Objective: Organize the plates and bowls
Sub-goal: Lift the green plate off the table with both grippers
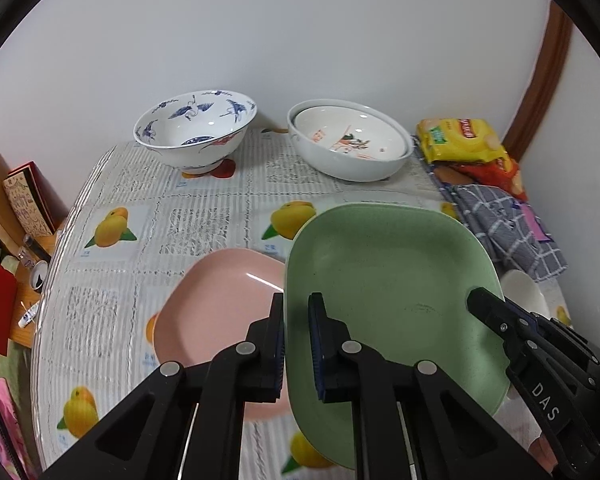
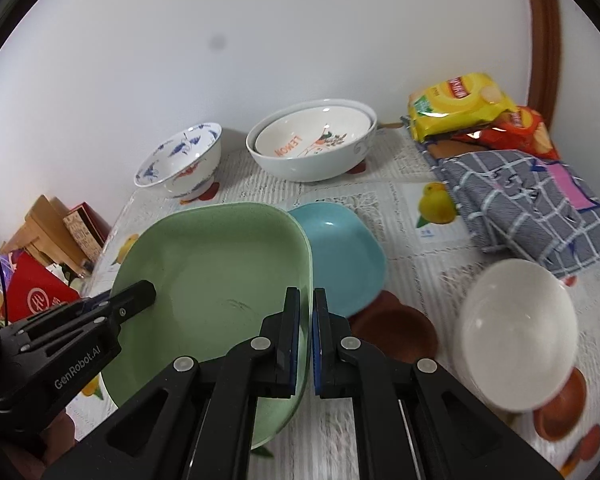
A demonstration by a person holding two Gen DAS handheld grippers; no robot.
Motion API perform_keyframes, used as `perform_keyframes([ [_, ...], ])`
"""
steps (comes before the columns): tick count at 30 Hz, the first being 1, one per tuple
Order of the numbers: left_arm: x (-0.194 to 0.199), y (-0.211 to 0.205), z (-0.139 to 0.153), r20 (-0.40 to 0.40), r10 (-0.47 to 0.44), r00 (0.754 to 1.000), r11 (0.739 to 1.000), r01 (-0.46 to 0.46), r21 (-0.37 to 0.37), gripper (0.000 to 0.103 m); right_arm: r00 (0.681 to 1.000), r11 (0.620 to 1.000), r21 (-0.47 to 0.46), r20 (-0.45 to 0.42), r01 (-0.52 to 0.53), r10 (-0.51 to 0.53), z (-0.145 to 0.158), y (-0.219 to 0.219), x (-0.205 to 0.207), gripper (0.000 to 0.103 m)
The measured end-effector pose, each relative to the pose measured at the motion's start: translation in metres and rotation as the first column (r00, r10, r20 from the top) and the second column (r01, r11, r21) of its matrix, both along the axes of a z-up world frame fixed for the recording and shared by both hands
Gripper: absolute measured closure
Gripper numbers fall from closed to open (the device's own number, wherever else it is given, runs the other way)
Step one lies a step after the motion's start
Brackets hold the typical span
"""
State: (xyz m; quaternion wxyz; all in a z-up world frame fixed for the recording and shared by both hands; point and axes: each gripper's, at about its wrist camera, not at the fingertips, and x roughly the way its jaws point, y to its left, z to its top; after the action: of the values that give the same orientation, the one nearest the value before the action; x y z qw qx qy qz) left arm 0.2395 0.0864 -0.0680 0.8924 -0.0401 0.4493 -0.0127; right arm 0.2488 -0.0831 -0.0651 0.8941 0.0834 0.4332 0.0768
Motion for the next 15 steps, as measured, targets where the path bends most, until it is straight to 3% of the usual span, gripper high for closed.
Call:
perform_keyframes([
  [15,-0.047,-0.011,0.032,0.039,0.001,0.999,1.000,-0.001,0.013,0.092,0.998,1.000,0.018,0.058,0.023,-0.024,0.036,-0.014,-0.052,0.097],
])
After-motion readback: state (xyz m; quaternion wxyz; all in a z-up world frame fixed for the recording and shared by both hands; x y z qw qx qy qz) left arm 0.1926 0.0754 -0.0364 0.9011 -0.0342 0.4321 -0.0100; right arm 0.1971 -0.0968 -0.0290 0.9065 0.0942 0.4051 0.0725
